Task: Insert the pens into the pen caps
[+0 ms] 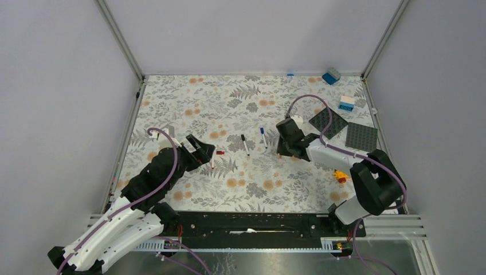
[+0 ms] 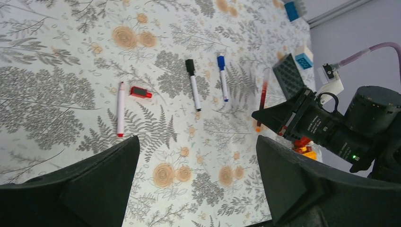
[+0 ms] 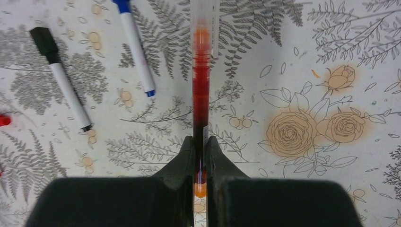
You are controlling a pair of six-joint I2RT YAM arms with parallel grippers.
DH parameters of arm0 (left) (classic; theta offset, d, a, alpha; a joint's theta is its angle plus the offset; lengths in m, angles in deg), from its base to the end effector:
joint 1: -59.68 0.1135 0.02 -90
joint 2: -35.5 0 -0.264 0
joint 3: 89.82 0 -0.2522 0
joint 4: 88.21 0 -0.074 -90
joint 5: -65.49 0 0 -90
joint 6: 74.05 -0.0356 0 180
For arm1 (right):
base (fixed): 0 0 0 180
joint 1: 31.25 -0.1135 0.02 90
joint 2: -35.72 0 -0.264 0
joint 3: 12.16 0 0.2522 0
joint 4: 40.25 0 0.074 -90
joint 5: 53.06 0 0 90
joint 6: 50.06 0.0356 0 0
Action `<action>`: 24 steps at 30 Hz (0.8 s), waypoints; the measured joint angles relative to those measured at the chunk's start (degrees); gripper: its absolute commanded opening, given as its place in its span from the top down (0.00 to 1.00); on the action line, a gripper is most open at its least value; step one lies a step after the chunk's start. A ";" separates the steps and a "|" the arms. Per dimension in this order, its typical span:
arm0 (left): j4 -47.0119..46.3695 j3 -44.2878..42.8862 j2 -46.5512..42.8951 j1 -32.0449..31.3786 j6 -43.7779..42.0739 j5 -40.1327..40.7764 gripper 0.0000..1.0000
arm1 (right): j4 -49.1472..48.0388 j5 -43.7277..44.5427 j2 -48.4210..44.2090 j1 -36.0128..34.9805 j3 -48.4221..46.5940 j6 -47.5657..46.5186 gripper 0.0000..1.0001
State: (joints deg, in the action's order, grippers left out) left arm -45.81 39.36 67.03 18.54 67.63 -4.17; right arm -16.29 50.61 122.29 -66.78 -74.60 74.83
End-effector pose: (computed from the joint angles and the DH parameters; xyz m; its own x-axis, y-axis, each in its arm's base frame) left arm 0.1074 -0.0774 0.2927 -0.4784 -0.5589 -0.6773 0.0013 0.7709 -0.6370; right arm 0.2547 0.1715 0.1931 -0.7463 0.1501 -0.6485 -0.0114 0.9712 0.2378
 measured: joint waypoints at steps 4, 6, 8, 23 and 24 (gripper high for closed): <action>2.36 0.02 0.00 0.00 0.02 0.92 0.02 | 0.28 -0.90 3.13 1.49 -0.04 1.25 0.98; 2.97 0.02 0.02 0.00 0.00 1.20 0.02 | 0.31 -1.31 4.70 2.12 -0.24 1.64 0.96; 3.37 0.02 0.02 0.00 0.00 1.31 0.02 | 0.28 -1.42 5.99 2.67 -0.37 1.88 0.93; 4.57 0.02 0.02 0.00 -0.04 2.25 0.02 | -0.44 -3.96 8.31 4.31 -1.36 3.61 0.71; 4.66 0.02 0.02 0.00 -0.04 2.27 0.02 | -0.46 -4.11 8.31 4.35 -1.36 3.63 0.71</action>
State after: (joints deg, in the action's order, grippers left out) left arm -41.15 39.38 67.05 18.54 67.58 -1.89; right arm -16.75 46.50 130.59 -62.43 -75.96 78.46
